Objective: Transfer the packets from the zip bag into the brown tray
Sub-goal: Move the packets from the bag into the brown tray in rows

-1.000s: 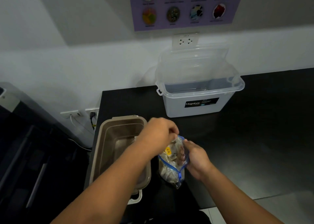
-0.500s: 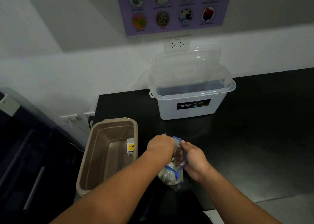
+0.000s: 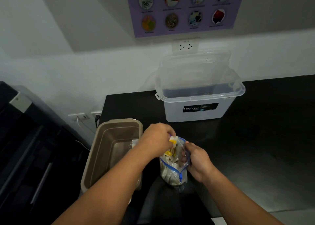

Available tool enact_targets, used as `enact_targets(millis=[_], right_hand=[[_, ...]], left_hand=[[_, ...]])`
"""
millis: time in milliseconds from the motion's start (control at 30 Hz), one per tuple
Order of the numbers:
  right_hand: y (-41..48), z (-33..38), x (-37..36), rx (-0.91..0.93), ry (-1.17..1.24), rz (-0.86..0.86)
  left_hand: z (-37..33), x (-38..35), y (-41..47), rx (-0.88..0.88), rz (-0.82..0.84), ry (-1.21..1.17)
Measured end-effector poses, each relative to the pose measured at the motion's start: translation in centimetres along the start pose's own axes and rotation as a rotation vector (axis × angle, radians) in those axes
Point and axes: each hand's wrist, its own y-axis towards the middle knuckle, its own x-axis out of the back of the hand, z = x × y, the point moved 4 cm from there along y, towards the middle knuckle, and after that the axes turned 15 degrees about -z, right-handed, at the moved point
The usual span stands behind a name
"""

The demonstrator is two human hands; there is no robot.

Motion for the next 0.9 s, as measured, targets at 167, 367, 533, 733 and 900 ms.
enact_targets(millis=[167, 367, 533, 733, 900], right_hand=[[-0.1, 0.1, -0.5, -0.027, -0.014, 0.026], [0.4, 0.2, -0.5, -0.022, -0.028, 0.023], [1.0, -0.1, -0.6, -0.030, -0.047, -0.009], [1.4, -0.4, -0.5, -0.034, -0.034, -0.013], [1.8, -0.6, -0.3, -0.036, -0.014, -0.026]], left_hand=[[3.1, 6.0, -0.4, 0.145, -0.232, -0.294], [9.5, 9.4, -1.1, 0.321, -0.410, -0.463], [12.9, 6.6, -1.5, 0.560, -0.344, -0.640], [15.3, 2.6, -1.0, 0.668, -0.266, -0.517], [15.9, 0.3, -0.3, 0.754, -0.129, -0.518]])
